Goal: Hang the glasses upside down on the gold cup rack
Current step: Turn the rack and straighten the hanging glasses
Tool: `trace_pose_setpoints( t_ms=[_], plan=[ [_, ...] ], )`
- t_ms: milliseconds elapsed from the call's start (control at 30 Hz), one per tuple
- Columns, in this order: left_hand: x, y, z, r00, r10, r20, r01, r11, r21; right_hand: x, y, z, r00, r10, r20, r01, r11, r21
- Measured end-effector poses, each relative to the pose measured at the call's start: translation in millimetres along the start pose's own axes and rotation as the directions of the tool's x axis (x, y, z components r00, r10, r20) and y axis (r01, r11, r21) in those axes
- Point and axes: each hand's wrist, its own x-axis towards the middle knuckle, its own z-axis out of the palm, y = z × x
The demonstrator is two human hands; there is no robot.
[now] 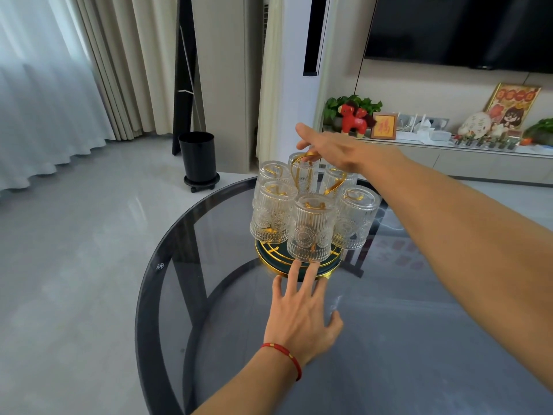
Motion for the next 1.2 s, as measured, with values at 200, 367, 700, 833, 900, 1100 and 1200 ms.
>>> trace_pose_setpoints(
  t_ms=[200, 367, 700, 833, 900, 1100, 1200],
  plan=[
    [0.5, -1.4, -0.2, 1.0, -0.001, 0.023, 0.001, 1.0, -0.005, -0.6, 2.2, 1.1, 1.0, -0.005, -0.009, 0.005, 1.0, 0.008],
    [0.1, -0.8, -2.4, 0.999, -0.002, 0.037, 0.002, 1.0, -0.005, -4.6, -2.1, 1.9, 0.998, -0.043, -0.038, 0.042, 0.998, -0.037],
    [0.2, -0.6, 0.0, 1.0, 0.002, 0.013, -0.002, 1.0, -0.002, -4.3, -38.9, 17.4, 0.958, -0.219, 0.187, 0.282, 0.845, -0.454],
    [-0.3, -0.9, 0.3, 1.0, 0.004, 0.011, -0.004, 1.0, -0.012, -0.4, -41.1, 17.3, 0.961, -0.189, 0.203, 0.261, 0.865, -0.43],
    [-0.4, -1.0, 0.5, 1.0, 0.002, 0.011, -0.002, 1.0, -0.02, 1.3, -40.4, 17.0, 0.959, -0.177, 0.221, 0.252, 0.889, -0.383],
    [0.2, -0.9, 1.9, 1.0, 0.003, 0.011, -0.002, 1.0, -0.025, 7.2, -49.4, 14.6, 0.957, -0.091, 0.274, 0.175, 0.937, -0.302],
    [0.7, -1.1, 2.6, 1.0, -0.003, 0.03, 0.004, 1.0, -0.029, 9.7, -54.9, 16.9, 0.959, -0.066, 0.274, 0.149, 0.944, -0.294]
  ],
)
